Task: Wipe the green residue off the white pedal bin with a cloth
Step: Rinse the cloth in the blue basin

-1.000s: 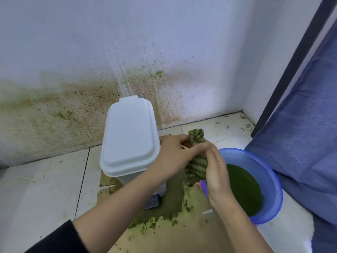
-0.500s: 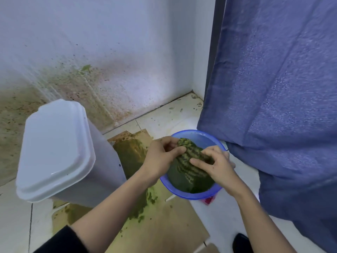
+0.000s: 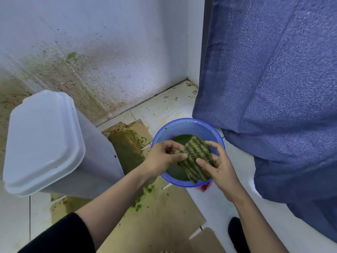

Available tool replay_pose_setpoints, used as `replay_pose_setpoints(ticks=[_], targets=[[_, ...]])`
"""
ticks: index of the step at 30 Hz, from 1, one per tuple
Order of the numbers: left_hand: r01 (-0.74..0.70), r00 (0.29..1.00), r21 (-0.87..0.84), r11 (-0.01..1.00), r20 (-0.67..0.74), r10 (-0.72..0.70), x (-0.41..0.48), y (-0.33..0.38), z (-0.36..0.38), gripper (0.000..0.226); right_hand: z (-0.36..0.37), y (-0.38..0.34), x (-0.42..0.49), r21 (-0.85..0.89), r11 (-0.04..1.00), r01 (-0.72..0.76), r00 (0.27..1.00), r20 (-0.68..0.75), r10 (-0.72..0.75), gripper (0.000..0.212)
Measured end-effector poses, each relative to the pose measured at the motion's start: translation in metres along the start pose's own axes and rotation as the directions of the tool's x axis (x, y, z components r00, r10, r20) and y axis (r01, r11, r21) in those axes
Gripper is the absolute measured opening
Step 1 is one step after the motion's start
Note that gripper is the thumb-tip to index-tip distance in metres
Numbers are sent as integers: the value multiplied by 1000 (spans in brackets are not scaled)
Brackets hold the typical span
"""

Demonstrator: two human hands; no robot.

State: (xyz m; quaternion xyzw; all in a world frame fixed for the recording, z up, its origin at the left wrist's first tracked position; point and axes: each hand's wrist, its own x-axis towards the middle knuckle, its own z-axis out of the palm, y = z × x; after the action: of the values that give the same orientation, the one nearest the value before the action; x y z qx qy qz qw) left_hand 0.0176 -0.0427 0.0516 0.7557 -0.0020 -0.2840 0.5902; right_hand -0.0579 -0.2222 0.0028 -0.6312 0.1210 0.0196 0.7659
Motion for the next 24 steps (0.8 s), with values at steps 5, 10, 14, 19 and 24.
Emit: replay_pose_setpoints(ticks=[5, 10, 14, 19, 24], targets=[[-156, 971, 187, 970, 211, 115, -6, 9, 12, 16, -21, -4, -1, -221, 970, 99, 961, 274, -36, 74], [-276, 941, 360, 891, 289, 175, -8, 19, 16, 14, -38, -9, -3, -555, 815, 170, 979, 187, -77, 36], [-255, 950, 324, 911, 258, 174, -11, 18, 7, 13, -47, -14, -10, -568, 802, 183, 977, 199, -82, 38], [-175, 960, 333, 926, 267, 86, -13, -1, -4, 14, -53, -16, -22, -289, 957, -21, 979, 189, 79, 32], [-51, 962, 486, 873, 259, -88, 0, -32, 8, 14, -66, 8, -24, -242, 950, -196, 972, 76, 220, 21]])
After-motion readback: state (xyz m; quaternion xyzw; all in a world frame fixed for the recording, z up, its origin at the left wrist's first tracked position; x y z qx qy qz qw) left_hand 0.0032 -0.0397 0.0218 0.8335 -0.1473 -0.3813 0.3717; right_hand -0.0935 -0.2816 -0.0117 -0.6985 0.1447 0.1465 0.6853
